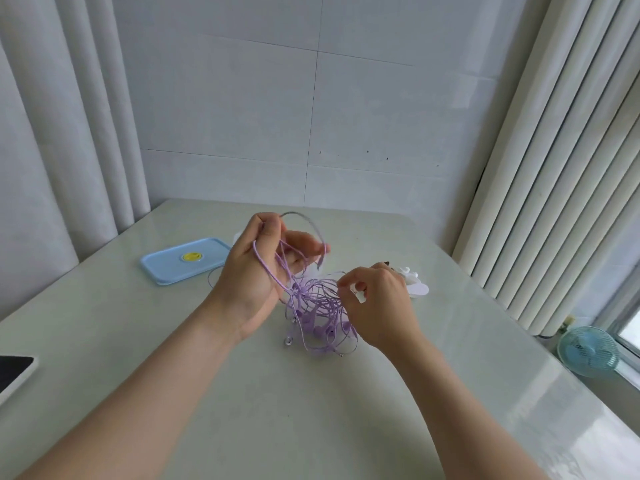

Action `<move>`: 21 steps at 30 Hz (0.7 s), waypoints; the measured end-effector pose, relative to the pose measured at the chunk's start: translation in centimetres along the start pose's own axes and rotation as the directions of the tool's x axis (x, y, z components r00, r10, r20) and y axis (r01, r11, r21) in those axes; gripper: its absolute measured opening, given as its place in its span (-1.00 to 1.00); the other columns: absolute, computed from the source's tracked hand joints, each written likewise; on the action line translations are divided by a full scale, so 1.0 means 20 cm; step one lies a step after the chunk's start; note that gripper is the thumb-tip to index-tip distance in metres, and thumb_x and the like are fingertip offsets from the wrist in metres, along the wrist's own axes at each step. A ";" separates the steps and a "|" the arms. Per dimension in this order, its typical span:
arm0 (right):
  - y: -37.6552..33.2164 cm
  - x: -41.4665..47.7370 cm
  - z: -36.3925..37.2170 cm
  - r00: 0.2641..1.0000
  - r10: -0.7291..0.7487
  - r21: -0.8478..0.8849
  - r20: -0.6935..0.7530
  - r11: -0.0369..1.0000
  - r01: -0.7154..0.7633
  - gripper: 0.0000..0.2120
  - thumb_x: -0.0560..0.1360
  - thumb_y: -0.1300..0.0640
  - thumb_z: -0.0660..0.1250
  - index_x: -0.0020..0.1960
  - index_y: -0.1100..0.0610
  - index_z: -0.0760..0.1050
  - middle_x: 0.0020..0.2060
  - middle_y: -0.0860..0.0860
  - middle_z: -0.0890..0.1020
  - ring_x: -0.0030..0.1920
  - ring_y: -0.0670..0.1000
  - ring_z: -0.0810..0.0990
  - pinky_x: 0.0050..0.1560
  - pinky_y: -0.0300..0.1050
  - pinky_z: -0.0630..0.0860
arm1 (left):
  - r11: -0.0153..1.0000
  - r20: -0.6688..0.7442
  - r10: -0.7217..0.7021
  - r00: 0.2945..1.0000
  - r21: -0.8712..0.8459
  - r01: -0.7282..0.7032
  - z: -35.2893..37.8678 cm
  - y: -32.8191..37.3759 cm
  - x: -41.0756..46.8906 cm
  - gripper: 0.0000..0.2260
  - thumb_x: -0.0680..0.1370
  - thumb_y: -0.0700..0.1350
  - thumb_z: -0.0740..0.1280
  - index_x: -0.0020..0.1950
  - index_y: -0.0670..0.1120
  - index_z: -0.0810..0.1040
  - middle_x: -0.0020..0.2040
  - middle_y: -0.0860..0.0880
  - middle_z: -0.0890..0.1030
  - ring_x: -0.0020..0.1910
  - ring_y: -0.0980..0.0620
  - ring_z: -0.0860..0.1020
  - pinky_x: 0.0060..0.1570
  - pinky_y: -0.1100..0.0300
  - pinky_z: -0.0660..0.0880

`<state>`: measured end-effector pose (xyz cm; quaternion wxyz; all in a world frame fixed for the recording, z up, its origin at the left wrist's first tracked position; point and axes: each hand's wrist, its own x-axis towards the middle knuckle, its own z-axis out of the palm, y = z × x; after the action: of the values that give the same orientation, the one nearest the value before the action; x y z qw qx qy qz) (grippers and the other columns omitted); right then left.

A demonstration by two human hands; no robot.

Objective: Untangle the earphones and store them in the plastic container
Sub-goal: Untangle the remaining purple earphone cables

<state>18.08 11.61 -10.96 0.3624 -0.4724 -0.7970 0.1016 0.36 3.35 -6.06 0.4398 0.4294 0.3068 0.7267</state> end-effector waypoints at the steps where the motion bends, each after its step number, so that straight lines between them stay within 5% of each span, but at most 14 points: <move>1: 0.00 0.00 0.00 1.000 0.021 -0.007 0.004 1.000 -0.021 -0.89 0.56 0.10 0.45 0.04 -0.05 0.73 -0.14 -0.07 0.57 -0.15 -0.15 0.50 -0.16 -0.32 0.31 | 1.000 -0.025 -0.014 1.000 -0.006 0.014 -0.01 0.00 0.01 -0.77 0.79 -0.12 0.09 -0.06 -0.09 0.33 -0.25 -0.14 0.57 -0.18 -0.16 0.64 0.26 -0.23 0.55; 4: 0.01 0.00 0.00 0.996 0.073 -0.002 0.055 0.997 -0.073 -0.70 0.56 0.22 0.38 0.24 -0.03 0.64 -0.03 -0.01 0.58 -0.06 -0.08 0.49 -0.01 -0.17 0.40 | 0.994 -0.042 -0.106 0.994 -0.046 0.104 -0.02 0.01 0.02 -0.76 0.77 -0.09 0.13 -0.10 -0.03 0.34 -0.33 -0.01 0.34 -0.36 -0.01 0.37 0.08 -0.11 0.56; 7: -0.01 -0.02 -0.02 0.977 0.084 0.013 0.195 0.996 -0.088 -0.26 0.48 0.40 0.26 0.53 -0.17 0.37 0.16 0.00 0.45 0.11 0.02 0.47 0.15 -0.09 0.47 | 0.976 -0.018 -0.166 0.986 -0.146 0.162 -0.03 0.01 0.03 -0.76 0.75 -0.07 0.14 -0.11 0.00 0.40 -0.35 0.02 0.28 -0.40 0.02 0.31 0.01 0.00 0.53; 9: -0.04 -0.02 -0.02 0.982 0.005 -0.019 0.188 1.000 -0.001 -0.14 0.39 0.45 0.19 0.54 -0.22 0.36 0.22 -0.03 0.42 0.19 0.06 0.40 0.25 -0.04 0.40 | 0.967 -0.015 -0.176 0.984 -0.188 0.171 -0.03 0.02 0.03 -0.76 0.75 -0.05 0.14 -0.10 0.01 0.41 -0.35 0.02 0.25 -0.42 0.03 0.28 0.03 0.02 0.53; 13: -0.12 -0.05 -0.02 0.981 -0.195 0.134 0.001 0.972 0.193 -0.40 0.35 0.36 0.24 0.27 -0.08 0.62 0.19 -0.12 0.54 0.24 0.00 0.46 0.30 -0.13 0.37 | 0.951 -0.024 -0.191 0.981 -0.252 0.179 -0.02 0.02 0.03 -0.77 0.75 -0.02 0.14 -0.10 0.01 0.40 -0.35 0.04 0.25 -0.42 0.04 0.27 0.00 0.05 0.48; 15: -0.18 -0.07 -0.01 0.969 -0.244 0.221 0.045 0.948 0.229 -0.56 0.39 0.14 0.27 0.23 -0.06 0.63 0.15 -0.16 0.59 0.25 -0.07 0.51 0.31 -0.20 0.37 | 0.935 -0.026 -0.208 0.978 -0.298 0.191 -0.01 0.02 0.02 -0.78 0.74 -0.02 0.15 -0.10 0.01 0.39 -0.34 0.04 0.24 -0.40 0.04 0.26 -0.03 0.08 0.45; 18: -0.21 -0.10 0.03 0.953 -0.266 0.200 0.144 0.951 0.235 -0.68 0.42 -0.14 0.33 0.14 -0.14 0.62 0.07 -0.20 0.61 0.18 -0.07 0.52 0.30 0.00 0.41 | 0.908 -0.028 -0.225 0.974 -0.369 0.199 -0.01 0.03 0.02 -0.77 0.74 -0.01 0.17 -0.10 0.00 0.40 -0.32 0.04 0.23 -0.37 0.05 0.26 -0.05 0.10 0.47; 21: -0.19 -0.10 0.07 0.965 -0.240 0.163 0.102 0.962 0.222 -0.77 0.45 -0.22 0.40 0.00 -0.14 0.68 -0.01 -0.18 0.64 0.08 -0.04 0.55 0.19 0.06 0.46 | 0.891 -0.048 -0.237 0.970 -0.408 0.197 -0.01 0.03 0.03 -0.73 0.76 -0.01 0.14 -0.11 -0.02 0.40 -0.32 0.03 0.26 -0.36 0.04 0.28 0.00 0.07 0.58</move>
<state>15.10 8.21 -10.87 0.3573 -0.3406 -0.8572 0.1466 -0.08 3.60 -5.51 0.5814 0.2575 0.2185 0.7402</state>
